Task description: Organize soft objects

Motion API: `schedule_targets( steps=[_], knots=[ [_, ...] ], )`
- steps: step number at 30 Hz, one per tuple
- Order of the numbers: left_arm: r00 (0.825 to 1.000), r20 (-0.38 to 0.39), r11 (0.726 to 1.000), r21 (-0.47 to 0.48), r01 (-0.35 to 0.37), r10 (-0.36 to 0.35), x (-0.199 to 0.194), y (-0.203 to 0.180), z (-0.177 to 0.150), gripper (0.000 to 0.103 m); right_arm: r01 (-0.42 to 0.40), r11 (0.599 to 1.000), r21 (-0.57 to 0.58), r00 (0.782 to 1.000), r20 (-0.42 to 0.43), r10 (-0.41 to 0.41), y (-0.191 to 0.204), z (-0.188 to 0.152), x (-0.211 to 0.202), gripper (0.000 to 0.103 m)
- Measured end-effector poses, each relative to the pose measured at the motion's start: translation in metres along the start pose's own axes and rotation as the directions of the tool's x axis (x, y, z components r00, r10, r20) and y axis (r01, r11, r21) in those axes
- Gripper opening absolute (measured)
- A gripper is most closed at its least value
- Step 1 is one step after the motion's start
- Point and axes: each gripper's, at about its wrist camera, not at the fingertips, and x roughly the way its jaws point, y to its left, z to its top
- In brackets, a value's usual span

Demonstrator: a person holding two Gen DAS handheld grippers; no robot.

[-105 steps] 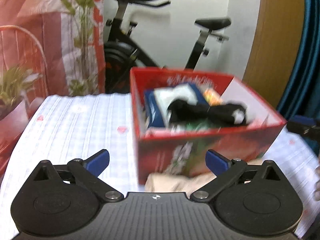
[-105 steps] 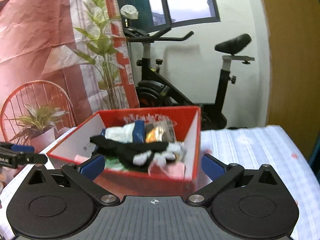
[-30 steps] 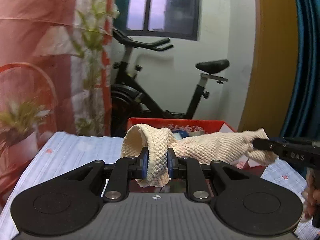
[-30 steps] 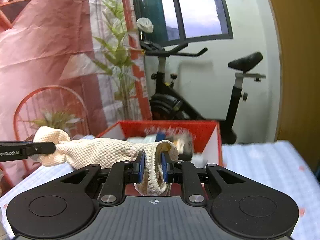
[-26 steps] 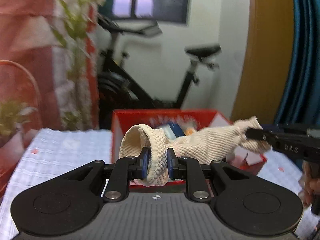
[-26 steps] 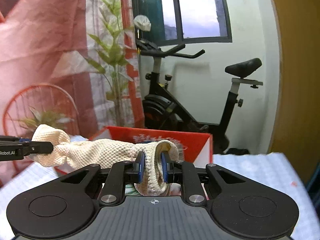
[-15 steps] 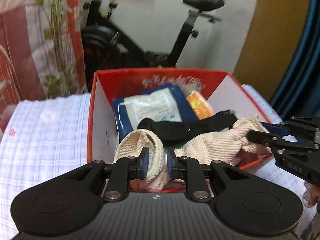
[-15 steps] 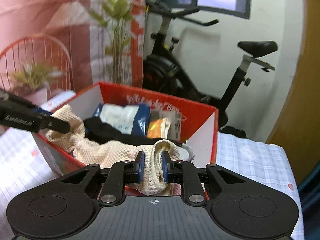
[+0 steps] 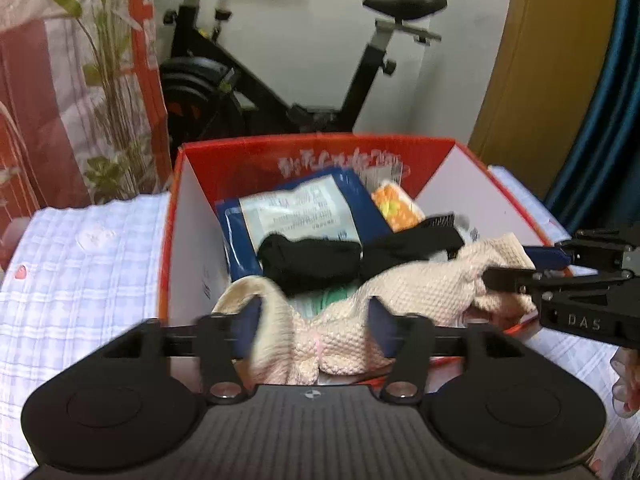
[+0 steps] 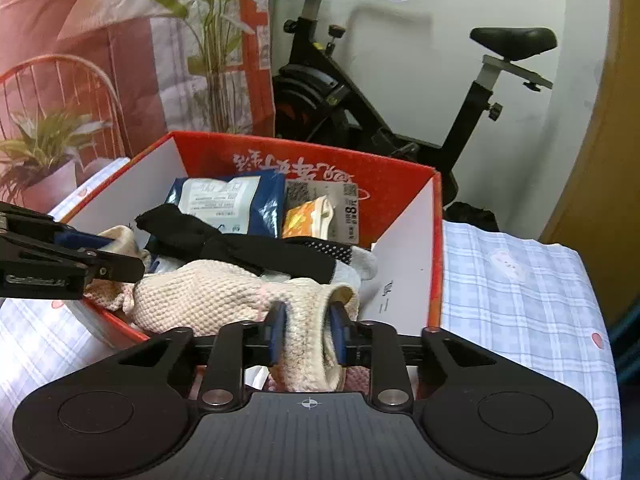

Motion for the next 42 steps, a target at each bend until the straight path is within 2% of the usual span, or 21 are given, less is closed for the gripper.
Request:
schedule_targets(
  steps=[3, 5, 6, 8, 9, 11, 14, 17, 22, 24, 28, 32, 34, 36, 39, 42],
  knots=[
    [0.999, 0.035, 1.000, -0.002, -0.014, 0.014, -0.014, -0.002, 0.001, 0.084, 0.009, 1.000, 0.011, 1.000, 0.021, -0.010, -0.002, -0.002, -0.009, 0.032],
    [0.997, 0.073, 0.999, 0.000, -0.038, 0.038, -0.026, -0.005, 0.000, 0.100, 0.012, 1.000, 0.027, 0.999, 0.032, -0.013, -0.003, -0.001, -0.016, 0.039],
    [0.995, 0.094, 0.999, 0.005, -0.038, 0.037, -0.033, -0.006, -0.001, 0.100, 0.013, 0.999, 0.035, 0.999, 0.041, -0.014, -0.004, -0.002, -0.021, 0.042],
    [0.992, 0.124, 0.999, 0.021, -0.030, 0.027, -0.045, -0.009, 0.000, 0.102, 0.018, 0.999, 0.036, 0.998, 0.066, -0.020, -0.003, -0.002, -0.032, 0.059],
    [0.991, 0.134, 0.999, 0.025, -0.035, 0.032, -0.051, -0.011, 0.000, 0.103, 0.023, 0.999, 0.035, 0.997, 0.079, -0.026, -0.003, -0.002, -0.037, 0.064],
    [0.985, 0.160, 0.998, 0.021, -0.064, 0.060, -0.062, -0.014, 0.000, 0.103, 0.031, 0.999, 0.038, 0.993, 0.110, -0.035, -0.004, -0.002, -0.050, 0.079],
    [0.976, 0.198, 0.996, 0.013, -0.092, 0.087, -0.078, -0.017, 0.000, 0.103, 0.027, 0.998, 0.057, 0.989, 0.146, -0.035, -0.006, -0.001, -0.066, 0.093],
    [0.969, 0.225, 0.995, 0.001, -0.103, 0.100, -0.091, -0.020, 0.000, 0.103, 0.032, 0.997, 0.069, 0.983, 0.180, -0.044, -0.006, -0.002, -0.082, 0.102],
    [0.968, 0.225, 0.993, -0.037, -0.110, 0.116, -0.111, -0.023, -0.003, 0.103, 0.050, 0.995, 0.091, 0.979, 0.192, -0.067, -0.006, -0.003, -0.102, 0.103],
    [0.964, 0.225, 0.990, -0.042, -0.138, 0.143, -0.121, -0.026, -0.003, 0.103, 0.055, 0.992, 0.115, 0.977, 0.197, -0.077, -0.006, -0.002, -0.112, 0.103],
    [0.935, 0.258, 0.969, -0.028, -0.247, 0.245, -0.151, -0.034, 0.001, 0.103, 0.057, 0.990, 0.128, 0.968, 0.236, -0.087, -0.004, 0.000, -0.138, 0.103],
    [0.929, 0.313, 0.980, -0.075, -0.184, 0.198, -0.195, -0.030, 0.005, 0.103, 0.058, 0.990, 0.127, 0.955, 0.281, -0.092, 0.001, 0.007, -0.175, 0.103],
    [0.925, 0.320, 0.978, -0.107, -0.179, 0.204, -0.214, -0.030, 0.007, 0.103, 0.062, 0.990, 0.123, 0.950, 0.298, -0.096, 0.005, 0.012, -0.195, 0.103],
    [0.915, 0.335, 0.973, -0.114, -0.198, 0.226, -0.234, -0.032, 0.007, 0.103, 0.072, 0.991, 0.116, 0.940, 0.323, -0.106, 0.012, 0.015, -0.216, 0.103],
    [0.885, 0.379, 0.963, -0.092, -0.255, 0.271, -0.264, -0.042, 0.004, 0.103, 0.074, 0.993, 0.095, 0.923, 0.372, -0.104, 0.023, 0.018, -0.251, 0.103],
    [0.867, 0.408, 0.957, -0.088, -0.275, 0.287, -0.292, -0.050, 0.000, 0.103, 0.067, 0.994, 0.089, 0.906, 0.412, -0.099, 0.032, 0.019, -0.284, 0.103]
  ],
)
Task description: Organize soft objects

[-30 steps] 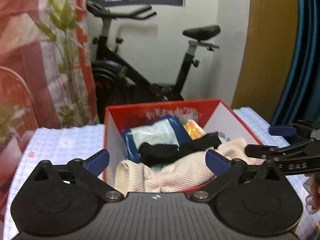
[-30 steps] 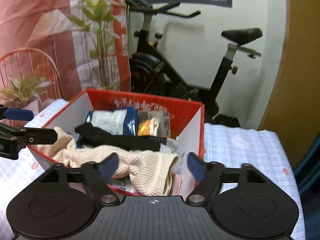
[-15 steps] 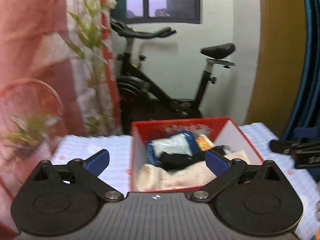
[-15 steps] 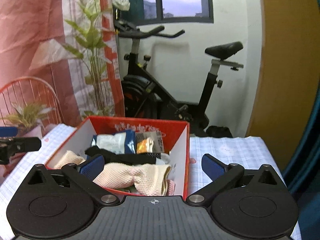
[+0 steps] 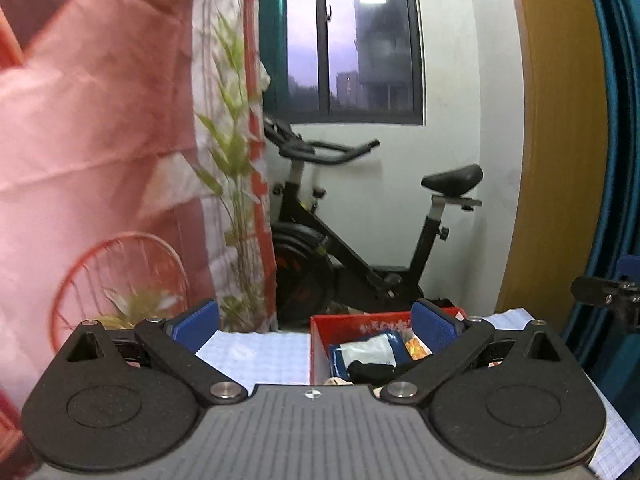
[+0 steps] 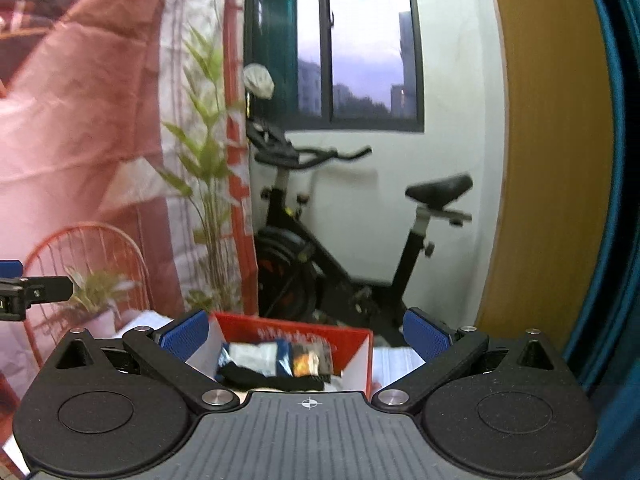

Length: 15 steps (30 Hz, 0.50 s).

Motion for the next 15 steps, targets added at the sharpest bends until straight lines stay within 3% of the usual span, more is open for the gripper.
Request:
schedule_targets(
  steps=[5, 15],
  knots=[
    [0.999, 0.049, 1.000, -0.002, -0.018, 0.018, -0.040, 0.000, 0.004, 0.103, 0.012, 1.000, 0.006, 0.999, 0.052, -0.012, 0.004, 0.013, -0.041, 0.103],
    [0.994, 0.093, 0.998, 0.034, -0.057, 0.054, -0.066, -0.009, 0.003, 0.103, 0.045, 0.999, 0.004, 0.995, 0.086, -0.046, 0.010, 0.016, -0.091, 0.103]
  ],
)
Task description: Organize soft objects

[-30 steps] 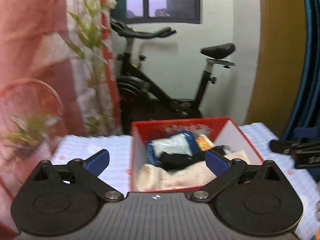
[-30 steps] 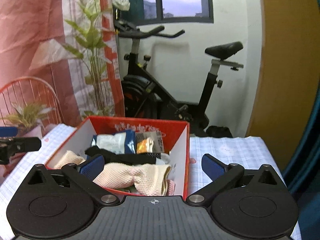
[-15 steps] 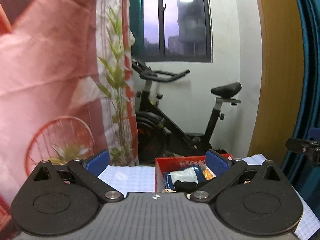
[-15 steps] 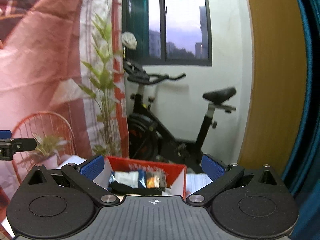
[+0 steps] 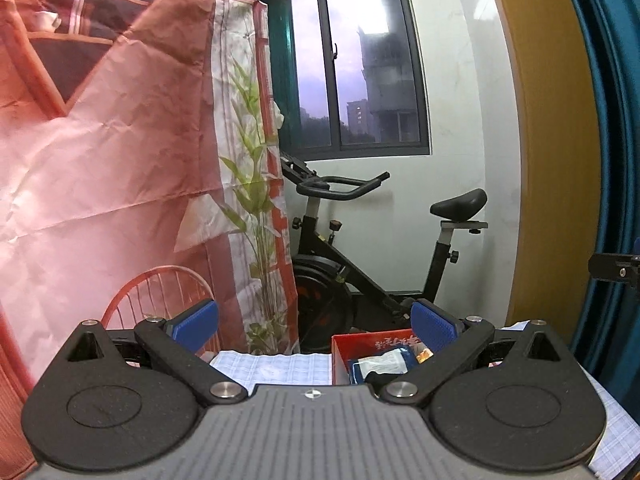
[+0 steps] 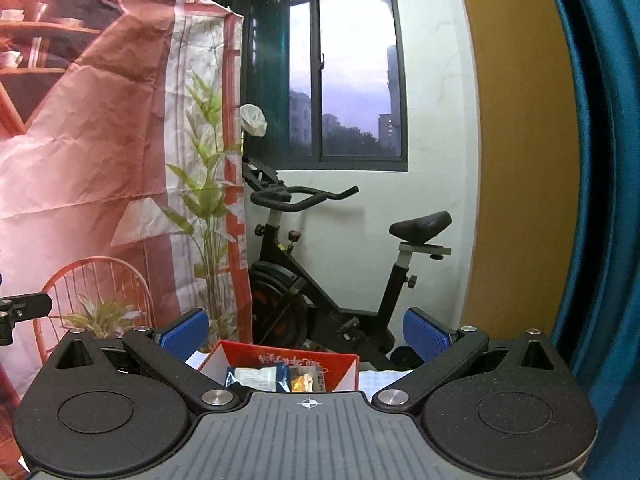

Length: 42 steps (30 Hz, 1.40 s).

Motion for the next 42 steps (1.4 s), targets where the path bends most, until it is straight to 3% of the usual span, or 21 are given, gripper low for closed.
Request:
schedule_targets(
  steps=[22, 42],
  knots=[
    [0.999, -0.031, 0.999, -0.027, 0.040, -0.041, 0.0076, 0.0044, -0.0052, 0.103, 0.014, 1.000, 0.025, 1.000, -0.015, -0.014, -0.0059, -0.0009, -0.0002, 0.103],
    [0.998, -0.047, 0.998, -0.047, 0.031, -0.033, 0.0092, 0.0083, -0.0068, 0.103, 0.014, 1.000, 0.023, 1.000, -0.020, -0.014, -0.0065, -0.0041, 0.0037, 0.103]
  ],
)
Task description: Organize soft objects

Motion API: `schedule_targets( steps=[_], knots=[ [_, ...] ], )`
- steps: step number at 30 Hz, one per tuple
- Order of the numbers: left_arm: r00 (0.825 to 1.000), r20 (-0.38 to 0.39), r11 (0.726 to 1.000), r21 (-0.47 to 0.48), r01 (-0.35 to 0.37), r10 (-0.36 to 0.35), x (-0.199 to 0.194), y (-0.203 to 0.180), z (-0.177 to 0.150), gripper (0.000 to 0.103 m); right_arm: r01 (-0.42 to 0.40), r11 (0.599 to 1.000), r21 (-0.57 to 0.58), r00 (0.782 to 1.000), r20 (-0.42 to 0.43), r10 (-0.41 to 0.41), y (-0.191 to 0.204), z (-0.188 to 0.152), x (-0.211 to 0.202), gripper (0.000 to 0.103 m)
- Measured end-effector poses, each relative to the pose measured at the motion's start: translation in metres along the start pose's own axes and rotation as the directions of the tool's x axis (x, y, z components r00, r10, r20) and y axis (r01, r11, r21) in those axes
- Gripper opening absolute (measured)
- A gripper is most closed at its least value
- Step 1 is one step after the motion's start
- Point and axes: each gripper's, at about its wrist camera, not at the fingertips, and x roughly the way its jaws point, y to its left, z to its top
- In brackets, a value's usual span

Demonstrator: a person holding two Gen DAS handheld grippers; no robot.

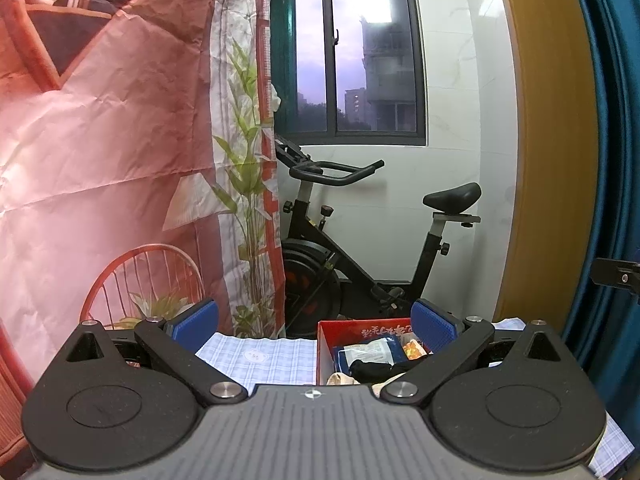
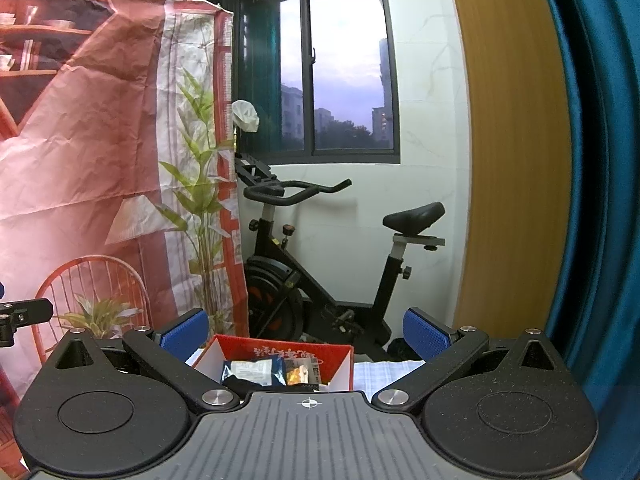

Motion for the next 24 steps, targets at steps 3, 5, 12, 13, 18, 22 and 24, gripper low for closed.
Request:
schedule_targets(
  steps=[3, 5, 12, 13, 18, 22, 24],
  knots=[
    [1.000, -0.004, 1.000, -0.003, 0.000, 0.000, 0.0008, 0.0004, 0.0004, 0.103, -0.001, 1.000, 0.001, 1.000, 0.000, 0.001, -0.0002, -0.0002, 0.0001, 0.103],
    [1.000, -0.007, 1.000, -0.005, 0.001, -0.001, 0.0011, 0.0008, 0.0006, 0.103, 0.001, 1.000, 0.001, 1.000, -0.001, -0.001, -0.0001, 0.0000, -0.0001, 0.103],
    [1.000, -0.011, 1.000, -0.018, -0.005, 0.005, 0.0026, 0.0021, 0.0018, 0.103, 0.000, 1.000, 0.000, 1.000, 0.000, 0.000, -0.0002, -0.0005, 0.0003, 0.103],
    [1.000, -0.013, 1.000, -0.020, -0.005, 0.005, 0.0029, 0.0020, 0.0019, 0.103, 0.000, 1.000, -0.001, 1.000, 0.000, 0.000, -0.0002, -0.0013, 0.0010, 0.103],
    [1.000, -0.017, 1.000, -0.023, -0.010, 0.009, 0.0022, 0.0007, -0.0001, 0.103, 0.002, 1.000, 0.001, 1.000, -0.001, -0.002, 0.0003, -0.0007, 0.0002, 0.103],
    [1.000, -0.017, 1.000, -0.024, -0.014, 0.014, 0.0019, 0.0005, 0.0002, 0.103, 0.002, 1.000, 0.001, 1.000, -0.002, -0.002, 0.0001, -0.0013, 0.0008, 0.103],
    [1.000, -0.018, 1.000, -0.026, -0.017, 0.016, 0.0017, 0.0008, 0.0003, 0.103, 0.003, 1.000, 0.001, 1.000, -0.002, -0.003, -0.0003, -0.0024, 0.0011, 0.103]
  ],
)
